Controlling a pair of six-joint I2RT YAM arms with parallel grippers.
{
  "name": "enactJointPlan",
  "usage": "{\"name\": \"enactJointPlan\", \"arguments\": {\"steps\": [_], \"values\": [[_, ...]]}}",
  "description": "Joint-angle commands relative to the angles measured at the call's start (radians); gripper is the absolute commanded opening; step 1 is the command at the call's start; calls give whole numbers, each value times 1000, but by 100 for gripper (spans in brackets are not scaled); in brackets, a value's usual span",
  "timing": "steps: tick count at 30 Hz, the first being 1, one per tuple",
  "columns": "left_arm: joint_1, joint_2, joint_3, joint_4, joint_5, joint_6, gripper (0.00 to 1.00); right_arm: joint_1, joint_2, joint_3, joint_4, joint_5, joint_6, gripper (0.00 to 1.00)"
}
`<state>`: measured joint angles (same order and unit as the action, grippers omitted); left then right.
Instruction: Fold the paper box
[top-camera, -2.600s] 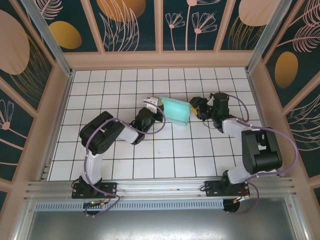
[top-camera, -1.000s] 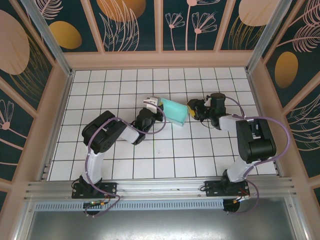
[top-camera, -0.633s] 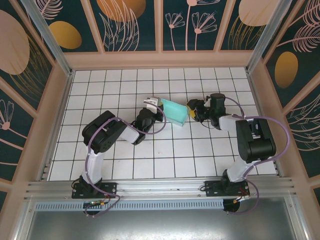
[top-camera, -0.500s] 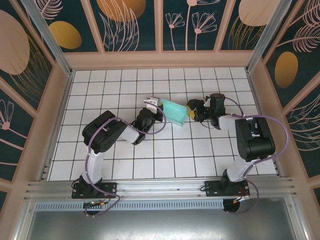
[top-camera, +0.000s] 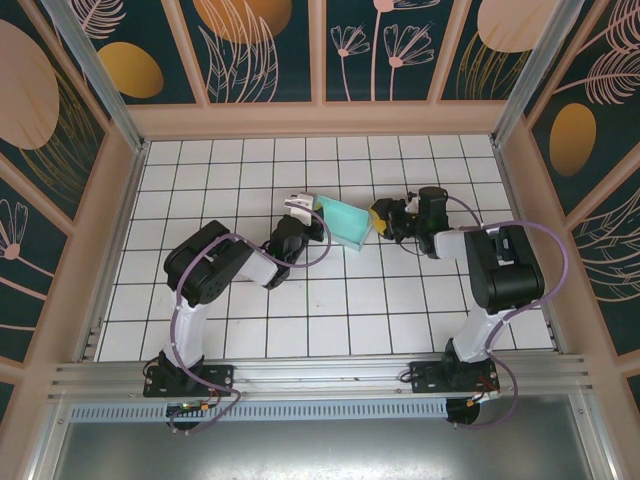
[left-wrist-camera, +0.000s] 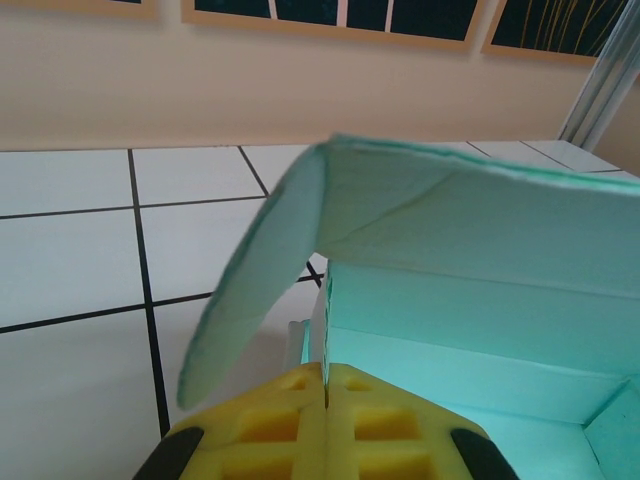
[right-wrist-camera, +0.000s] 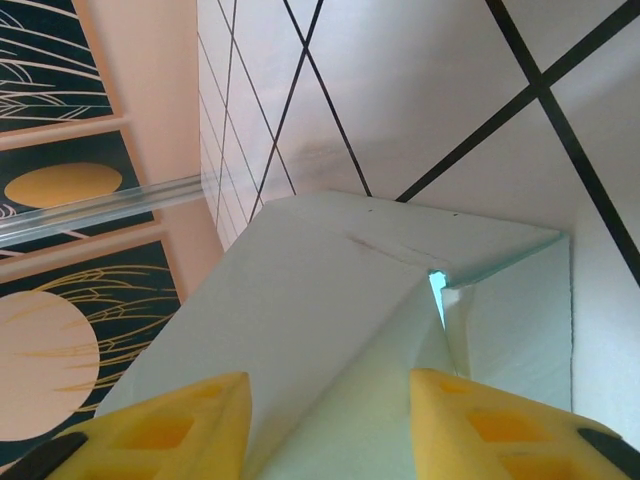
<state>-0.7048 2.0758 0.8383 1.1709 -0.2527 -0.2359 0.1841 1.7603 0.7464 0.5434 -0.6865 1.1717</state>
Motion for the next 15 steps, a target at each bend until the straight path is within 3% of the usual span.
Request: {"name": "enactJointPlan", "arguments": {"steps": [1,3,7,15], "values": [[-19,30,-4,-27,64,17,0,36,42,1,73,-76,50,47],[-19,32,-2,-28,64,17,0,36,56,-26,168,-97,118,51],[-18,32,0,-27,64,19,0,40,63,-42,194,-75,124,55],[-18,33,0,-28,71,24,0,49,62,-38,128,-39,62,42]]}}
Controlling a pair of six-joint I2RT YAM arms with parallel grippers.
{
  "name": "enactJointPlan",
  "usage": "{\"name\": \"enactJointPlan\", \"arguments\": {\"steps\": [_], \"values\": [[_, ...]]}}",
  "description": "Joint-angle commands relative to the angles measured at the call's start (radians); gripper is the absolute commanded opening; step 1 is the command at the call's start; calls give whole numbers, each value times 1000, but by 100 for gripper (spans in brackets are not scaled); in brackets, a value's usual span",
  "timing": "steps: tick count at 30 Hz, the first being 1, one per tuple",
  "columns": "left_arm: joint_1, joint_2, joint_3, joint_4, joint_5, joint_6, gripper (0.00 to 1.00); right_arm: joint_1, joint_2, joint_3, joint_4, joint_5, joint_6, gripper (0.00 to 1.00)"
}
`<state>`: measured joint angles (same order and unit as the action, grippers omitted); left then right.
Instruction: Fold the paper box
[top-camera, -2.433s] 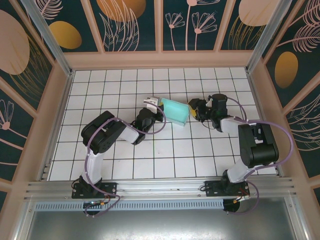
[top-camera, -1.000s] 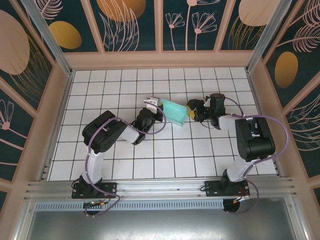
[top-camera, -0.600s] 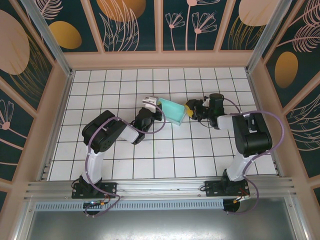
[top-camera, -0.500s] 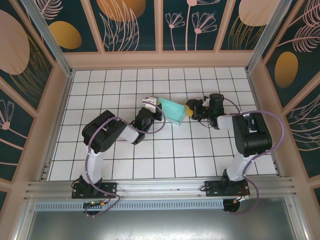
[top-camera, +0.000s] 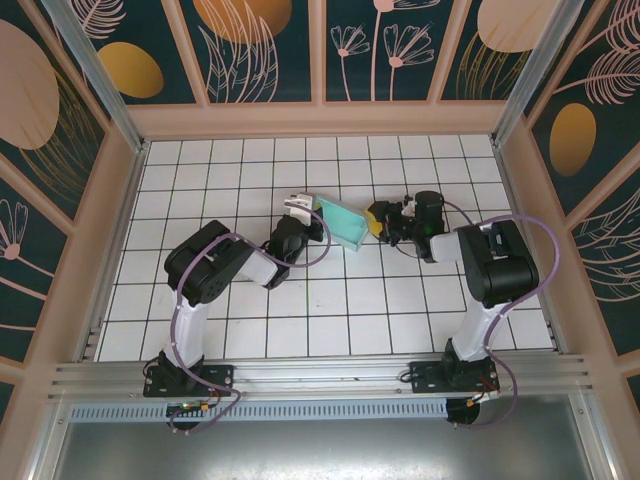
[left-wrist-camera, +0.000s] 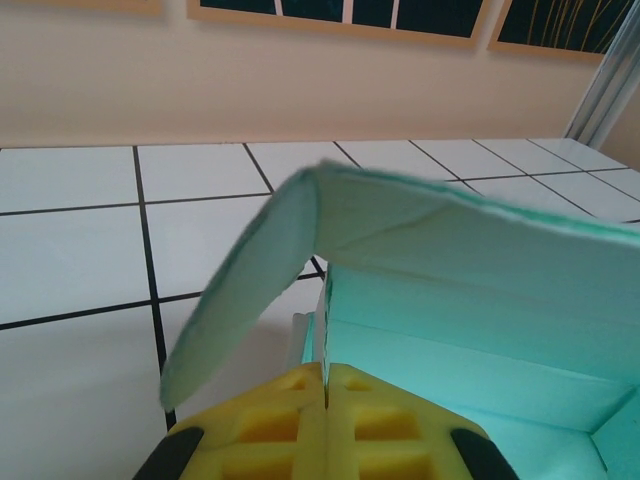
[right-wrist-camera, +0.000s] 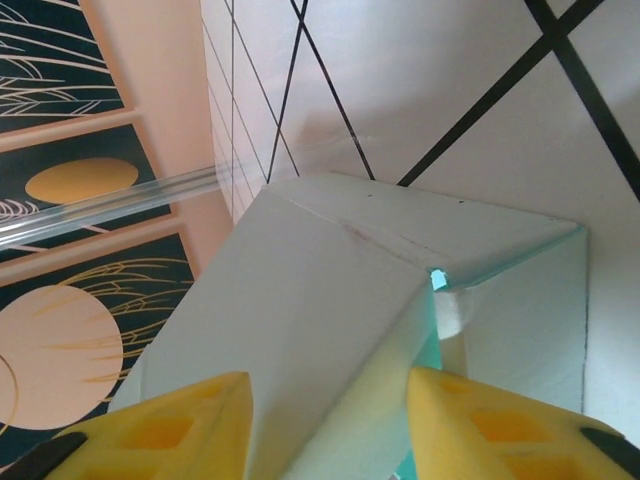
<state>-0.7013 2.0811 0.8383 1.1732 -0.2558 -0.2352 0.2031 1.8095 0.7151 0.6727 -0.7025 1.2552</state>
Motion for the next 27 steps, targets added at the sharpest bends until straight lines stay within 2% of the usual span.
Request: {"name": "enactJointPlan", "arguments": {"steps": [1,8,17,20,22,24,27], "values": [[-22,27,2,-29,77,25,0,30,10,-3,-18,-17,-32,41],[-21,16,-18,-29,89,0,3,32,-41,70,-327,113,-264,37],[-22,-4,-68,7,72,-35,13,31,-50,87,-363,127,-299,39],[-22,-33,-91,11,95,-34,20,33,-47,92,-367,132,-304,39],[-22,-49,-110,22,98,-38,27,32,-47,96,-369,132,-305,39],[-22,-64,-135,50,89,-44,37,34,-51,100,-378,142,-312,39],[-22,-84,-162,66,91,-44,46,34,-56,108,-393,153,-324,39]]}}
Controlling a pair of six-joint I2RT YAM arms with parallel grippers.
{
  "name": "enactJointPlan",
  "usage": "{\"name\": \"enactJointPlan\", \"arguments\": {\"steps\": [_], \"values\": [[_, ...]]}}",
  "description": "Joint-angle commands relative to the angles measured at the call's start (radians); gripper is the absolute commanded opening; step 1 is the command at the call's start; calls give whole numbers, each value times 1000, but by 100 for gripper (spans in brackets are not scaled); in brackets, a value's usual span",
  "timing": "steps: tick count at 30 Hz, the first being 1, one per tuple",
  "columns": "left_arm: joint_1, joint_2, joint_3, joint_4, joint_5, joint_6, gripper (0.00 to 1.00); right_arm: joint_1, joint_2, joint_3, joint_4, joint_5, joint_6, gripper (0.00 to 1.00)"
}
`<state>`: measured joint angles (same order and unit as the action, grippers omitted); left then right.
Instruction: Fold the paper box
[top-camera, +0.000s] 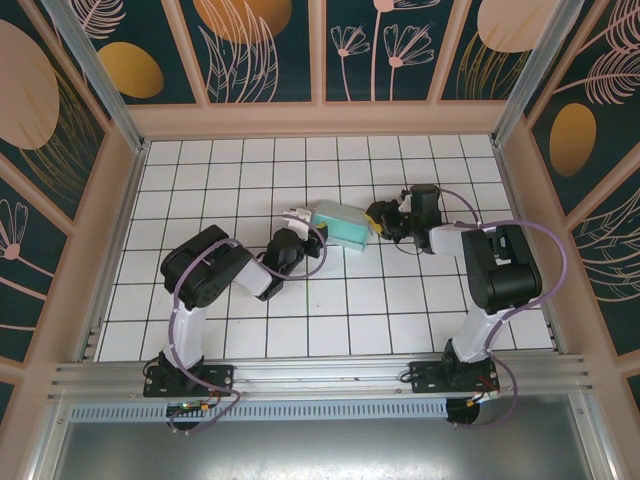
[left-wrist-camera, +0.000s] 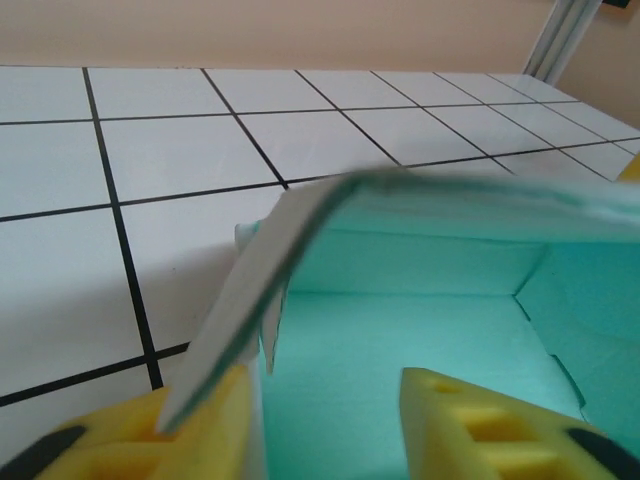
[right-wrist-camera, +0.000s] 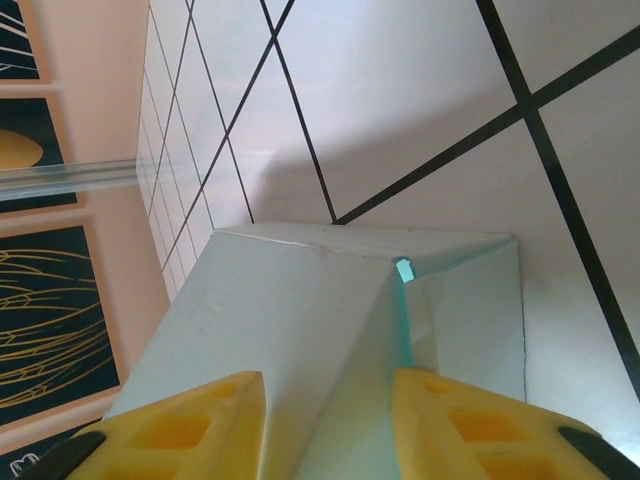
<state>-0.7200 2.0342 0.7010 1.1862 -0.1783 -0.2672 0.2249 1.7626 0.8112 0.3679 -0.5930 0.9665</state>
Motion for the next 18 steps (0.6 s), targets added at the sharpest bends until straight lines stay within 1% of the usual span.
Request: {"name": "enactJointPlan", "arguments": {"steps": [1,2,4,6,7,8,9,10,11,13,14,15,17,18], "values": [[-2,-43,-34,60,17,-11,48,13,-11,13,-91,46,-37,39],[-3,-54,-49,70,23,-11,49,13,-11,14,-94,48,-41,39],[-3,-86,-74,70,41,-12,55,13,-15,17,-99,53,-47,39],[-4,-120,-95,56,57,-11,59,15,-20,19,-106,60,-53,40],[-3,-135,-107,55,60,-13,67,16,-19,21,-108,61,-55,40],[-3,-148,-126,61,62,-15,69,16,-19,21,-109,61,-56,40],[-2,-165,-146,73,65,-14,78,16,-18,22,-109,61,-58,40],[-3,-181,-164,85,66,-18,82,17,-17,23,-110,61,-59,40],[-3,-204,-182,93,66,-21,92,17,-17,23,-110,62,-60,40],[-2,-252,-204,78,82,-28,98,17,-18,23,-110,63,-63,40],[1,-274,-205,60,99,-34,99,18,-19,23,-110,64,-64,41],[9,-297,-210,56,142,-49,99,18,-19,23,-109,63,-64,41],[32,-314,-221,91,227,-94,99,19,-19,22,-107,62,-64,42],[48,-354,-222,102,263,-127,99,18,-19,23,-106,60,-64,43]]}}
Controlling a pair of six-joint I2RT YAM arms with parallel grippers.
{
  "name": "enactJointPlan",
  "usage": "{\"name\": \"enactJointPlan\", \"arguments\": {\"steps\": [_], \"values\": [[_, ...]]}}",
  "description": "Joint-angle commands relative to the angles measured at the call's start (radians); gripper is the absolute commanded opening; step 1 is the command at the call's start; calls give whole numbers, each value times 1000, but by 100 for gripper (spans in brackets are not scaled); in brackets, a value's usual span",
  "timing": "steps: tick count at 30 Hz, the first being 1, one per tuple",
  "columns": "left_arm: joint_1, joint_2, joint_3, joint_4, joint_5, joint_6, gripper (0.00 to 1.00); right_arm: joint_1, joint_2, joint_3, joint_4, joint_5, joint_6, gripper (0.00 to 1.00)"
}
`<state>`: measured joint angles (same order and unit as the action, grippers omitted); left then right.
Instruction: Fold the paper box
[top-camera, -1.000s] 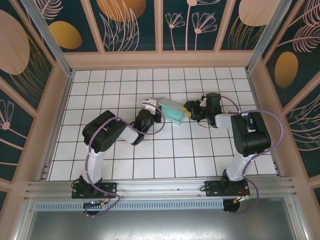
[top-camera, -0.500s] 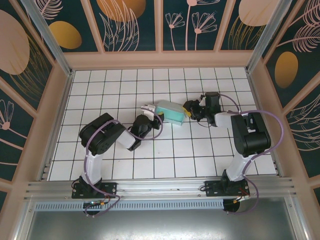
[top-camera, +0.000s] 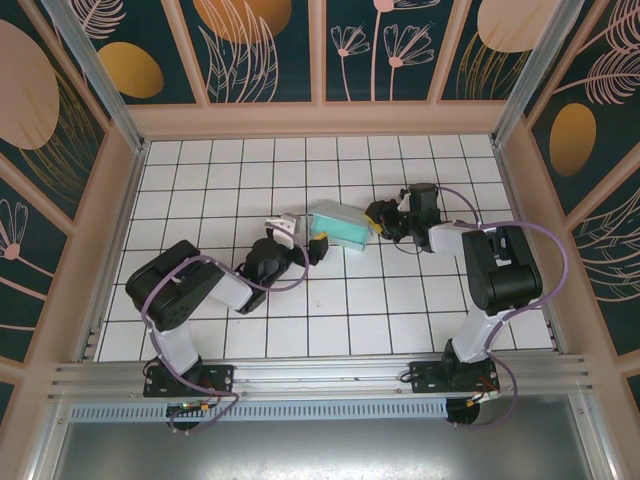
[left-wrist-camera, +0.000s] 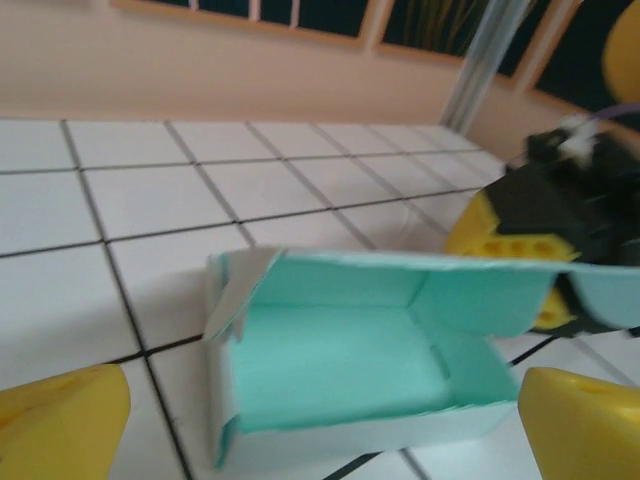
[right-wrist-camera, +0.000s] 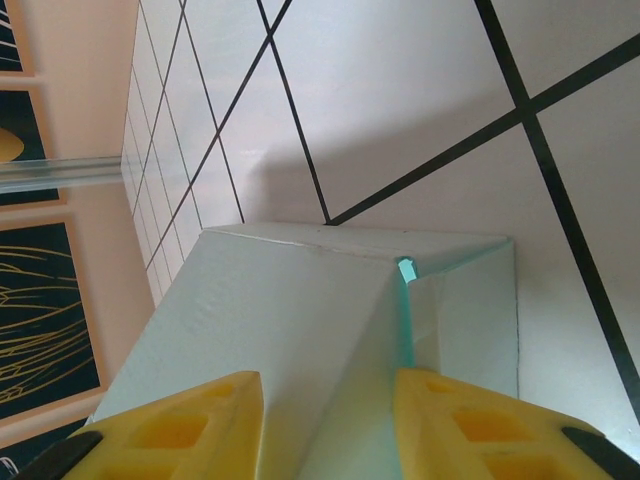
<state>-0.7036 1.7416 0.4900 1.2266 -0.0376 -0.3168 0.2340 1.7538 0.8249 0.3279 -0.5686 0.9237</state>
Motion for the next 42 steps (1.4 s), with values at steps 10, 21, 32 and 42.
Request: {"name": "enactJointPlan", "arguments": {"steps": [10,21,32,42], "values": [[87,-115,369,-661,-76,-161,87,17,-29,-6,-59,40,-25,44],[85,104,619,-1036,-18,-82,60,22,-65,-13,-60,35,-25,49],[85,104,538,-979,0,-130,61,-3,-162,8,-137,68,-65,56],[87,142,540,-965,18,-149,61,93,-88,55,-278,226,-188,62]]}}
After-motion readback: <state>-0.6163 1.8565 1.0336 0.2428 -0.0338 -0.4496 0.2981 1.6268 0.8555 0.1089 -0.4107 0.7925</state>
